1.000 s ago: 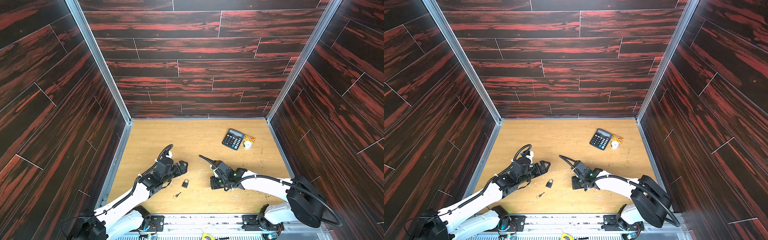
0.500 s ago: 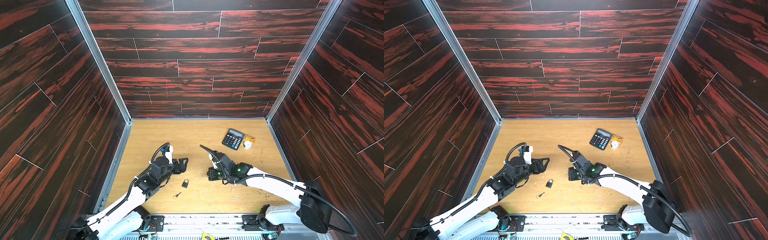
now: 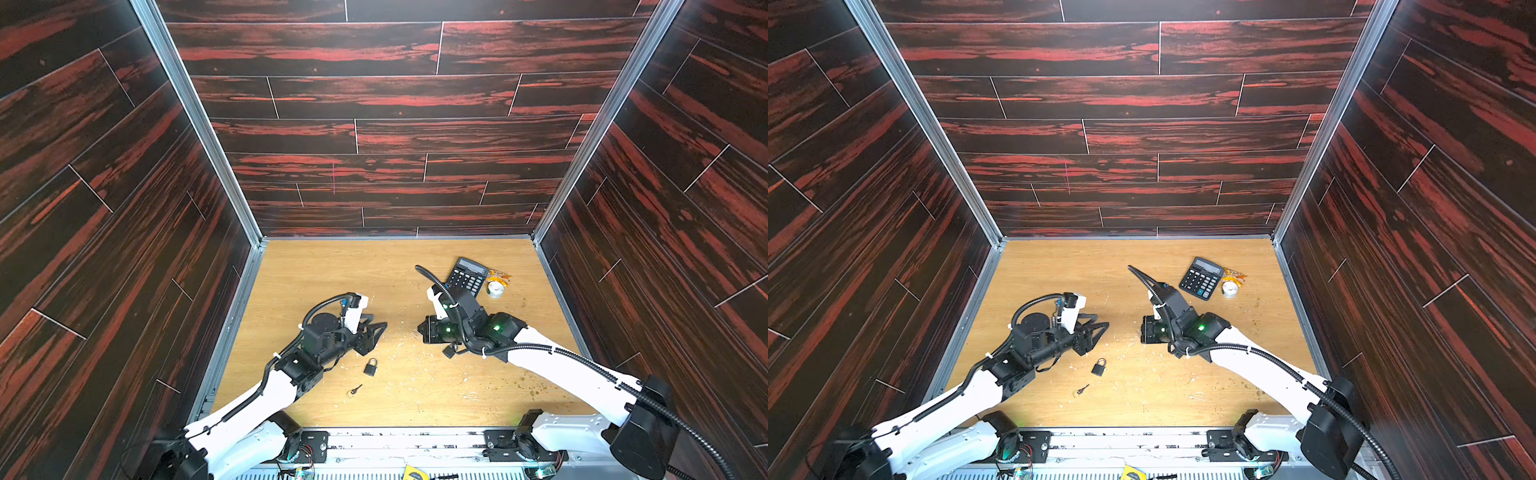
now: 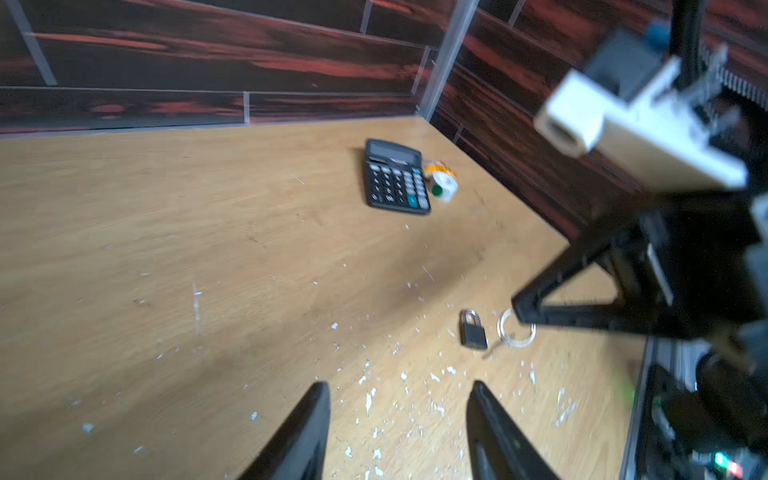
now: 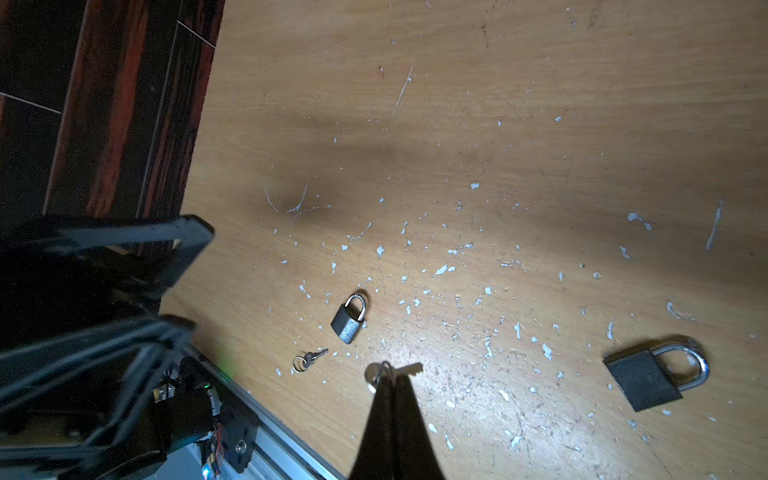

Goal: Unlock with the key

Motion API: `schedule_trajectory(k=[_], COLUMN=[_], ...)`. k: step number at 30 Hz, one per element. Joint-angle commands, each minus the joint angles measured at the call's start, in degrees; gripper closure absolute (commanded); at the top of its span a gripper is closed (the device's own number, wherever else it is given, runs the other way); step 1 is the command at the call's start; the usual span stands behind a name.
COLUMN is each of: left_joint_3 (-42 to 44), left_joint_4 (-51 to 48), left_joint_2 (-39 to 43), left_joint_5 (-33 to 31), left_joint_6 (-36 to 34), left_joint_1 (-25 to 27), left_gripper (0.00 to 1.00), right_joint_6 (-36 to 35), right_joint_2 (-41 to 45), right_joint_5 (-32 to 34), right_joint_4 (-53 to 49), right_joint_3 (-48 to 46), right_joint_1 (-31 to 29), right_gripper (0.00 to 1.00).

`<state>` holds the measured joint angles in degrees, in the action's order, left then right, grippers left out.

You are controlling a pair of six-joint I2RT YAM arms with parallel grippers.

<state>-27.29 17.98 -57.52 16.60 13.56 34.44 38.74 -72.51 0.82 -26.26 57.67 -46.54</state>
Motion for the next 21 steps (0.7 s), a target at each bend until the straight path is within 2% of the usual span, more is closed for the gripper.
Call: schedule_trajectory(k=[1,9,15,21], left_joint_3=[1.61,-0.62,-2.94,-4.86], left_joint_4=[9.68,12.96,15.18,17.33], left_joint_2=[-1.38,-7.32,-11.63,-14.78], left_joint_5=[5.27,5.9,4.45,3.79], left_joint_6=[-4.84,-8.48,-10.33,-10.4], left_joint_1=[0.63,4.88,8.29,9.22], left_gripper=[0.46,0.5,0.56,0.61], right_joint_6=[-0.56,-0.66,-0.56,-0.33], right_joint_2=[2.42,3.52,4.21,4.75], right_joint_5=[-2.05,-3.89,-4.61,-5.65], right_joint_4=[-2.29,-2.96,-2.85,-2.44], right_joint_3=[2.29,4.53,5.53,5.52], right_joint_1=[0.81,1.35,1.54,1.54], right_gripper=[1.0,1.0,1.0,1.0])
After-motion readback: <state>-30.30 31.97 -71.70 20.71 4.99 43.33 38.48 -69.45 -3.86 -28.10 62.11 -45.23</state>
